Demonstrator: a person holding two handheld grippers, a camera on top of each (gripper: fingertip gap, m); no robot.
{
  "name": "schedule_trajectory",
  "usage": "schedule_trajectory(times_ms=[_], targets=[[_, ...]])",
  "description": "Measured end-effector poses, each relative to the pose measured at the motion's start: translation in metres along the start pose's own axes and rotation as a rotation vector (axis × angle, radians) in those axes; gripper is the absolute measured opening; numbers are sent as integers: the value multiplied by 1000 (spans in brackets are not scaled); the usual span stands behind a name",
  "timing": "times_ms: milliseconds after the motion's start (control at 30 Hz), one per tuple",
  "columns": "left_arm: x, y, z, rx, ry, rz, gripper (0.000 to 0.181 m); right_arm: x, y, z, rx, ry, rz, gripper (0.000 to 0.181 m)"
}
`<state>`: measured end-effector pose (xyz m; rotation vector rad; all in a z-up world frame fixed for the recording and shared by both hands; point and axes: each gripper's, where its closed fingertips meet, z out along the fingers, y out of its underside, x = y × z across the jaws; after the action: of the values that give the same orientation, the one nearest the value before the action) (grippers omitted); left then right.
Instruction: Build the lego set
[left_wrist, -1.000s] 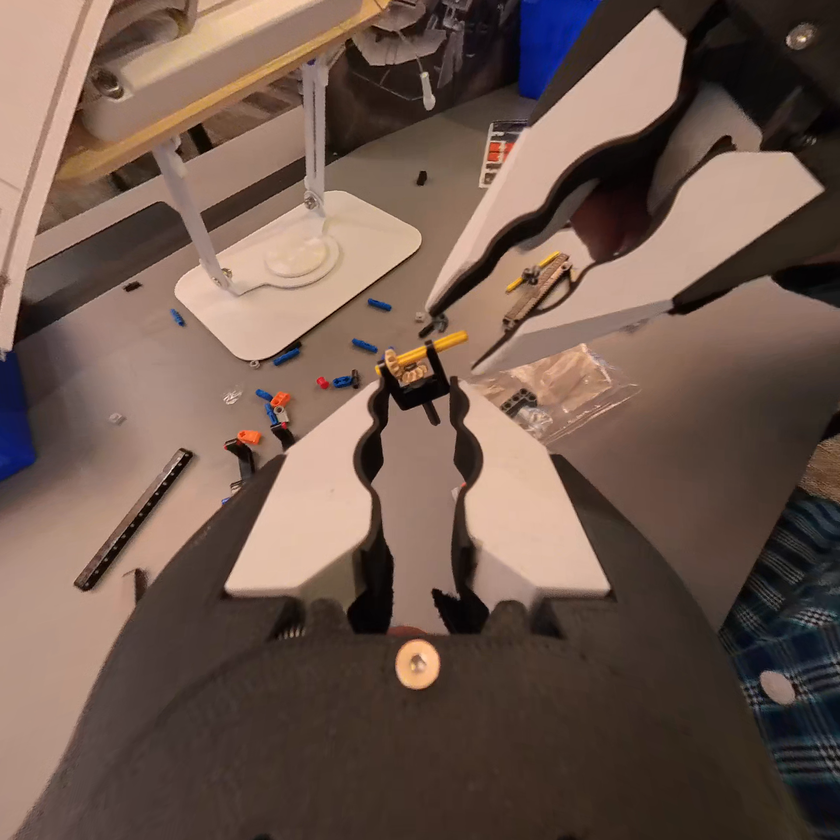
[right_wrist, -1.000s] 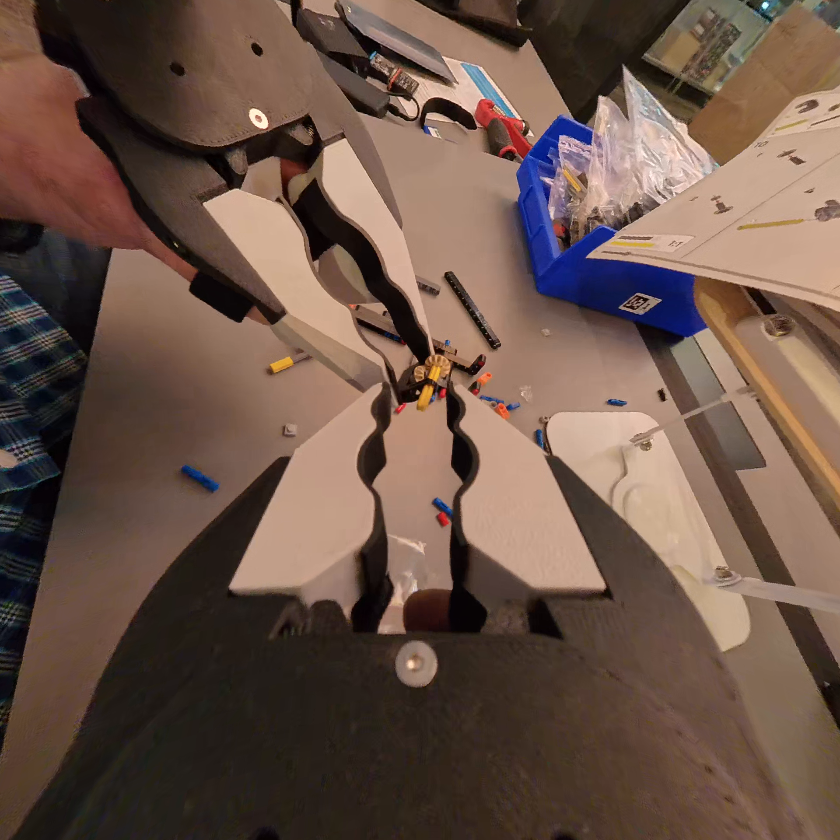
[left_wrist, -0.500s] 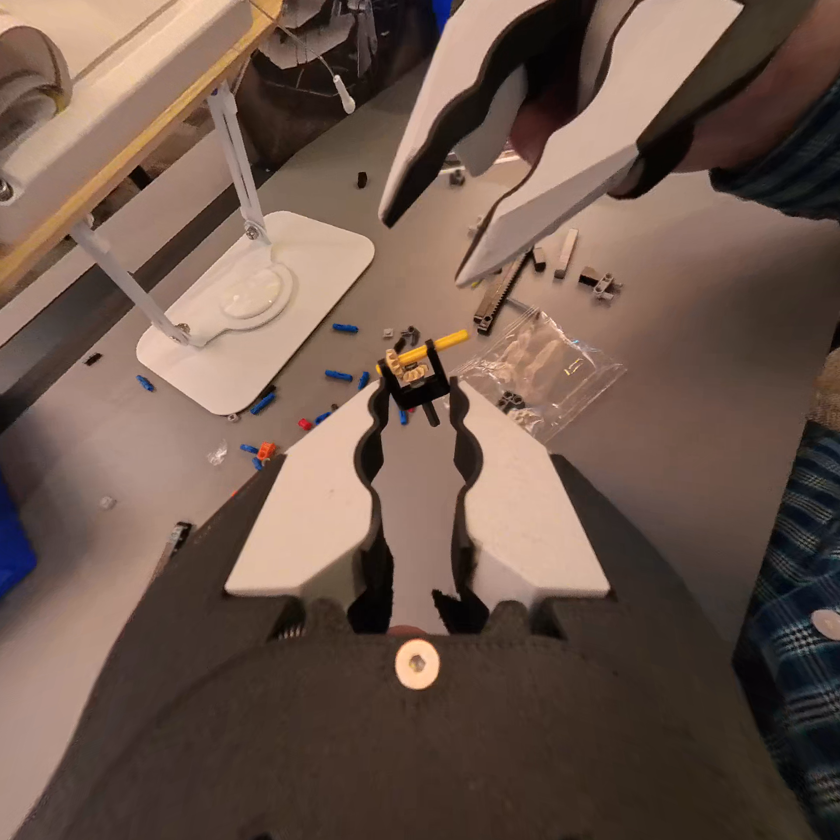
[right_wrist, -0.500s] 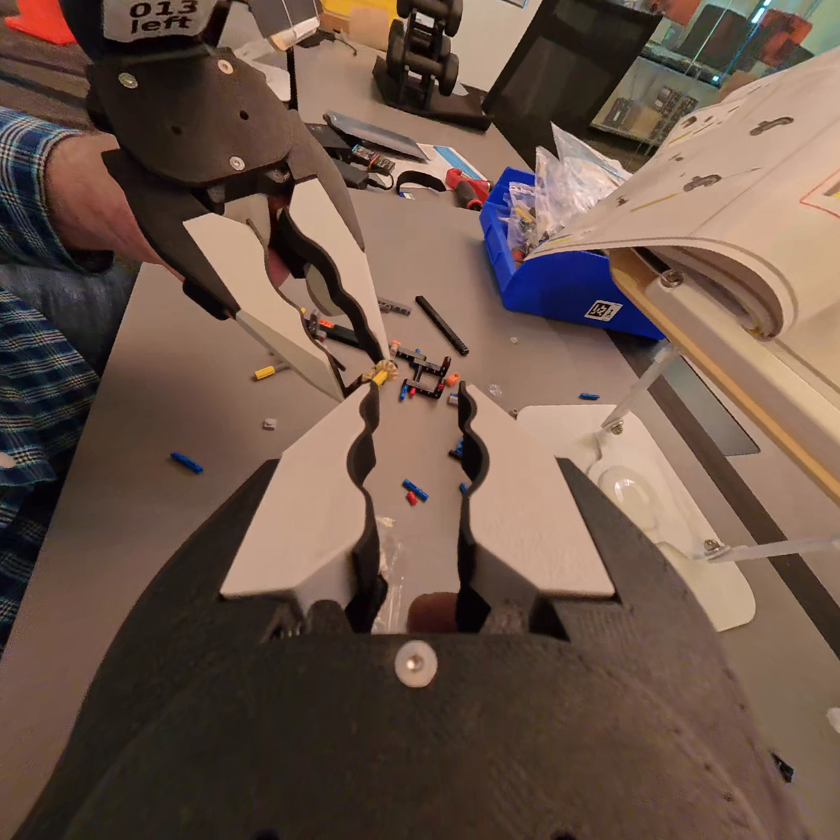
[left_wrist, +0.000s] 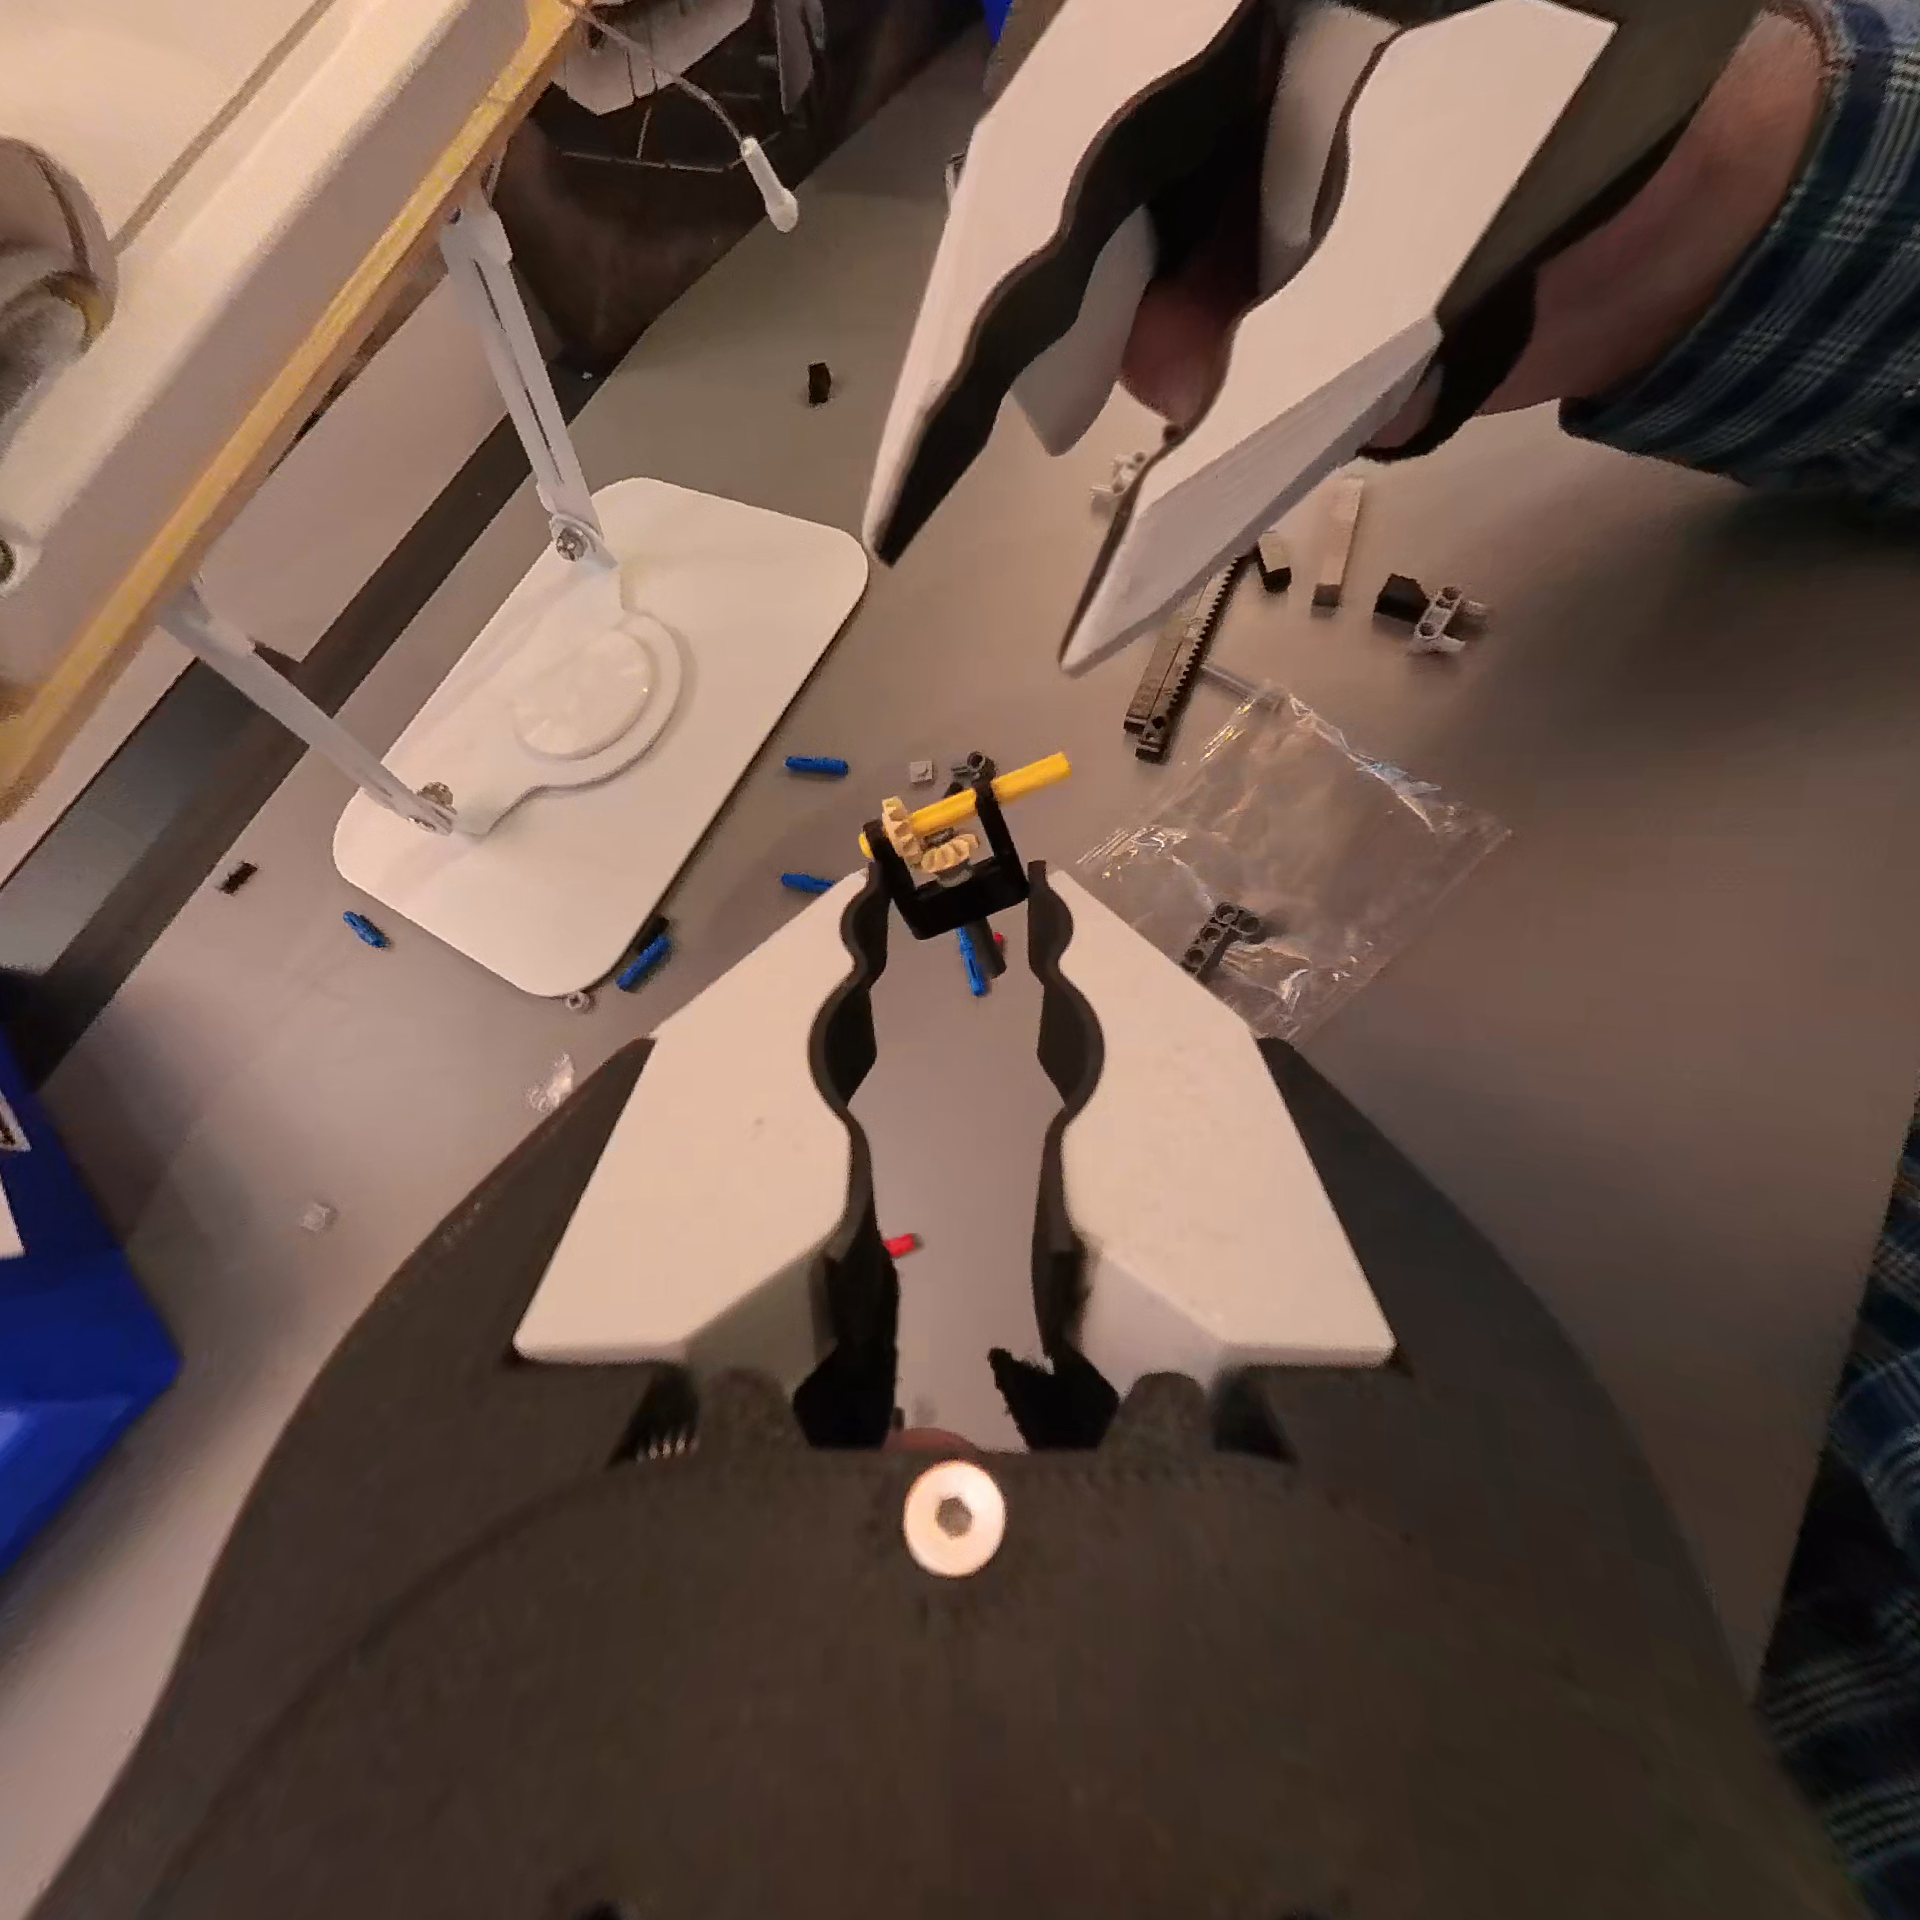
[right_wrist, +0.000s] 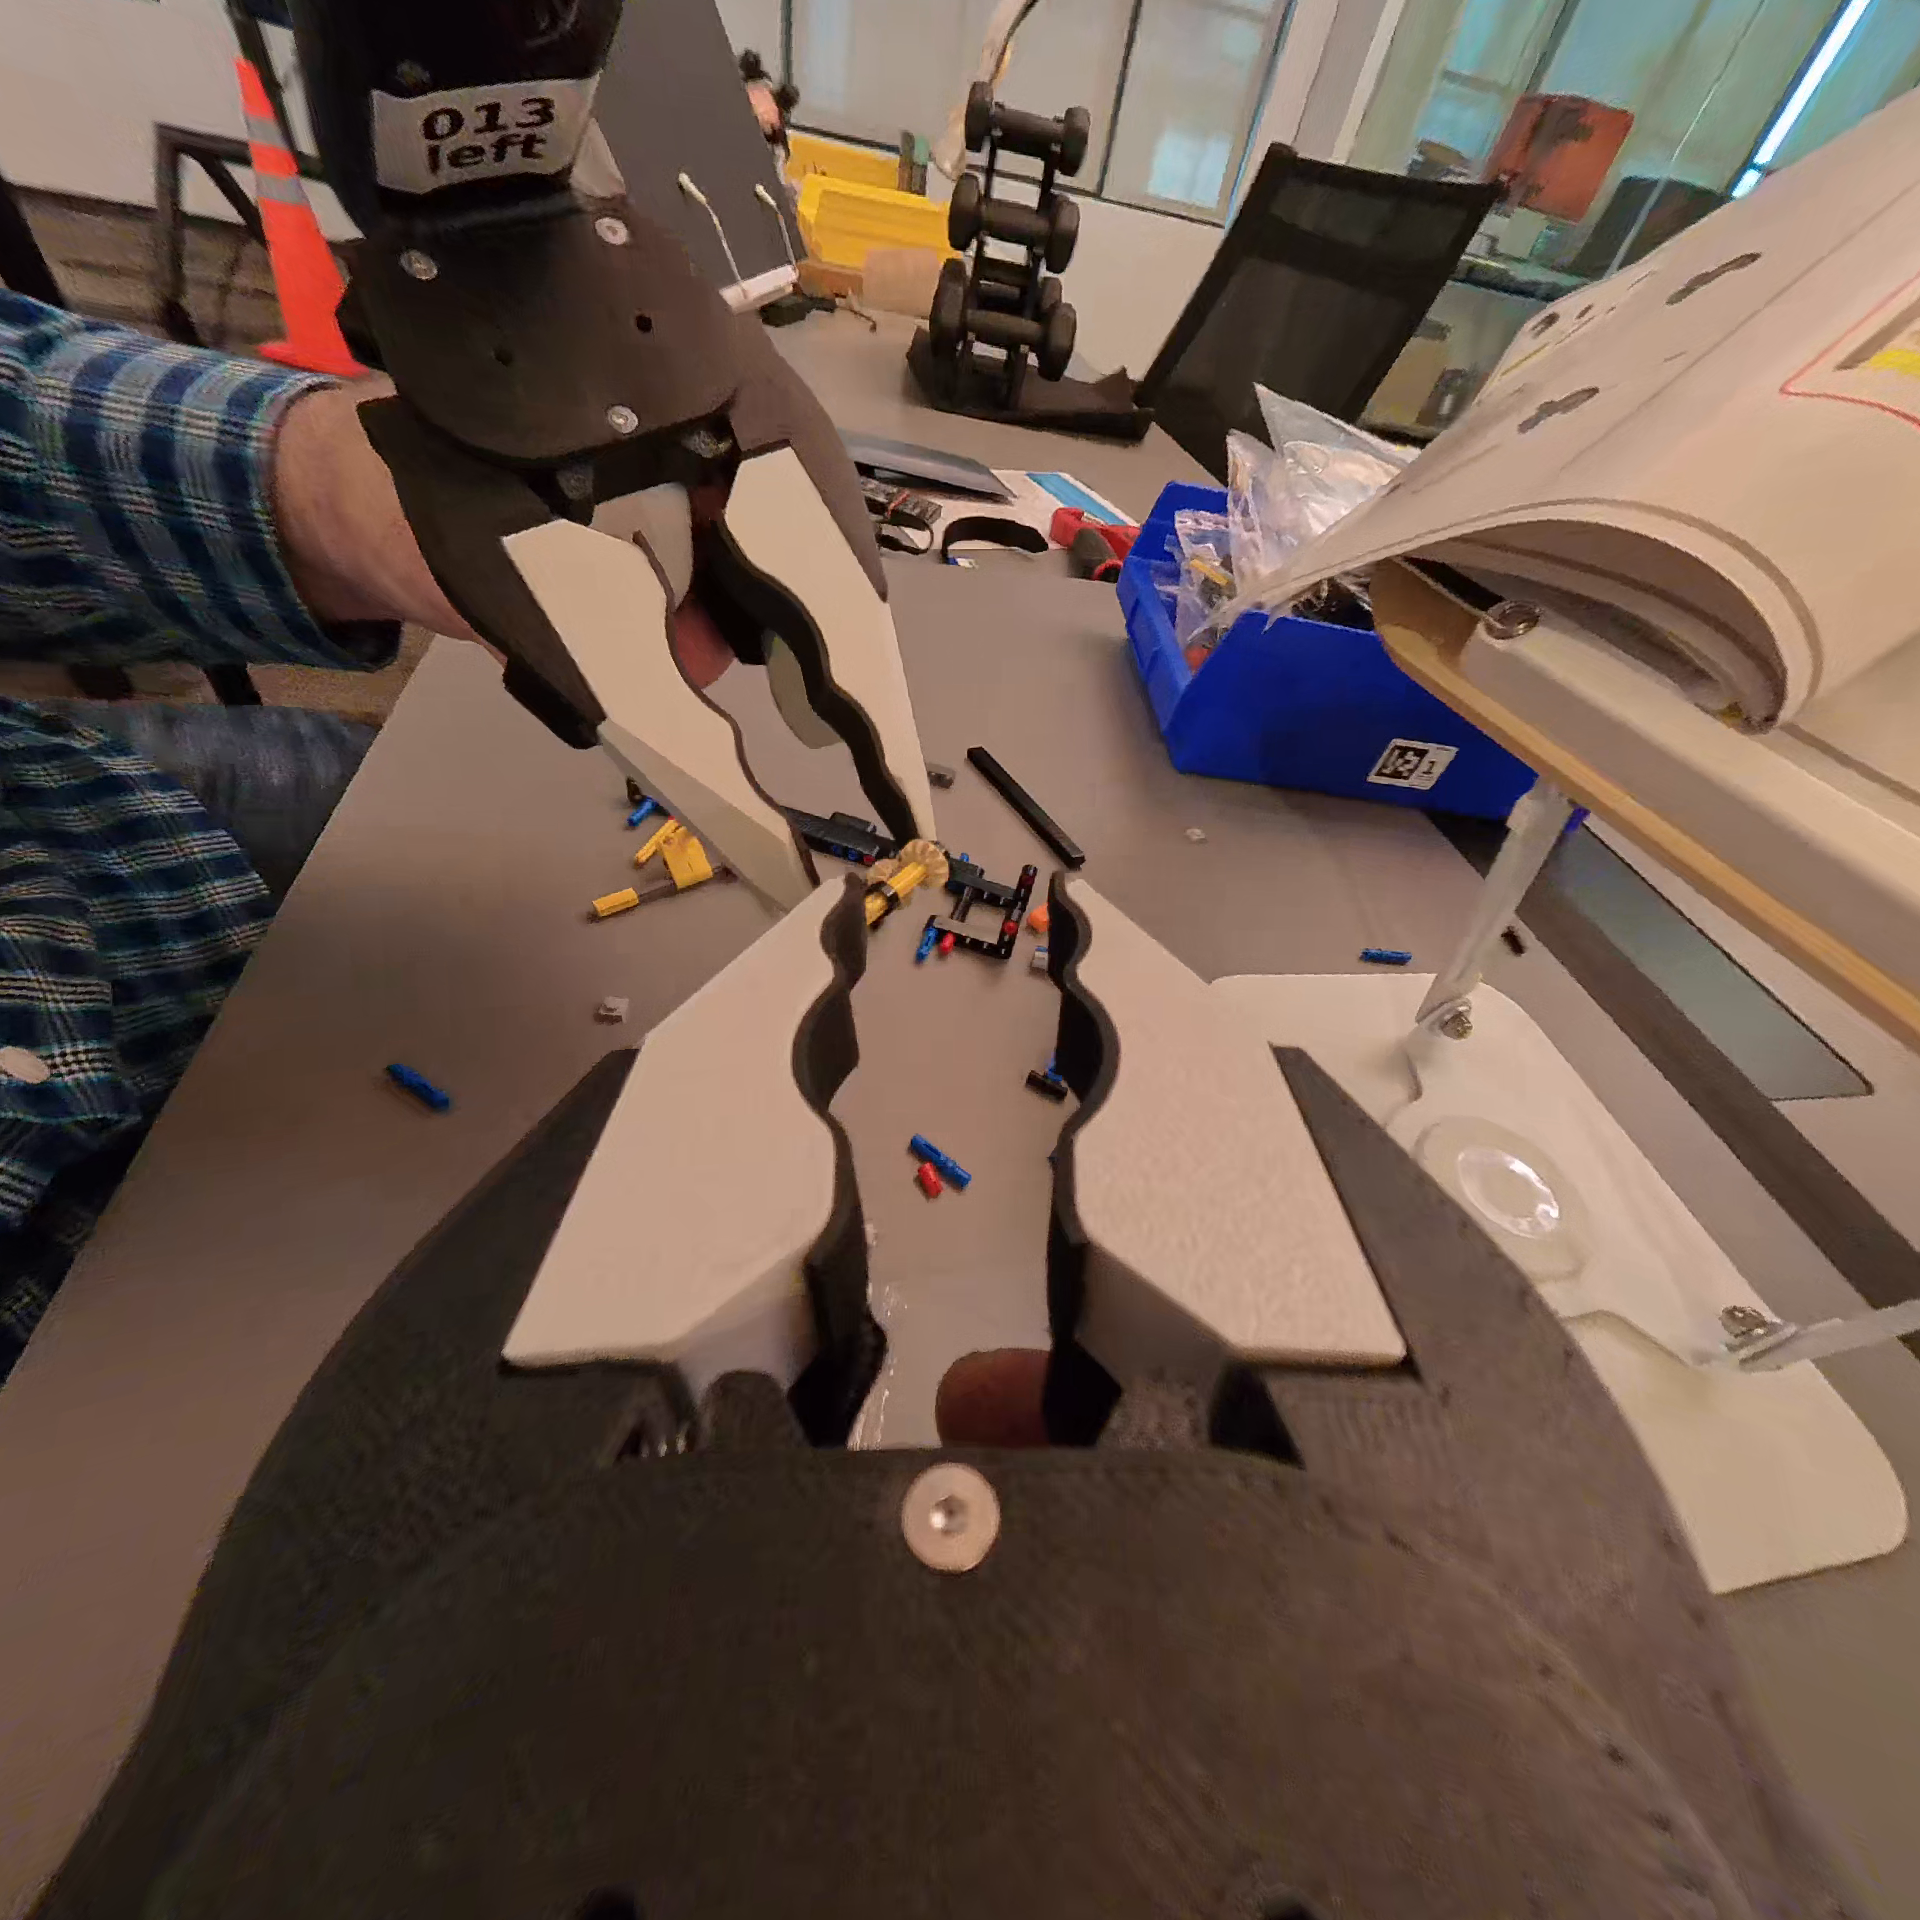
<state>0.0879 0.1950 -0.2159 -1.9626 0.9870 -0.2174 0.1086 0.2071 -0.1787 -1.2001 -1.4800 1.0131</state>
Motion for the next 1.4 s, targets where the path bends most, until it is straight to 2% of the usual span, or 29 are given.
schedule_trajectory(times_ms=[33, 200, 467, 567, 733, 1300, 1400], targets=[[1, -2, 0, 0, 9, 21, 24, -1, -1, -1, 18, -14, 4, 33], [7, -10, -2, 20, 63, 92, 24, -12, -8, -3, 58, -113, 8, 43], [9, -22, -9, 67, 135, 162, 24, -23, 0, 5, 4, -214, -19, 43], [12, -23, -10, 64, 152, 194, 24, -27, -1, 5, 29, -252, 1, 43], [19, -27, -10, 65, 179, 223, 24, -31, -2, 5, 62, -279, 12, 35], [24, -28, -9, 70, 176, 193, 23, -34, -1, 2, 92, -302, 21, 32], [25, -29, -8, 72, 170, 198, 23, -32, 0, 2, 95, -292, 29, 25]])
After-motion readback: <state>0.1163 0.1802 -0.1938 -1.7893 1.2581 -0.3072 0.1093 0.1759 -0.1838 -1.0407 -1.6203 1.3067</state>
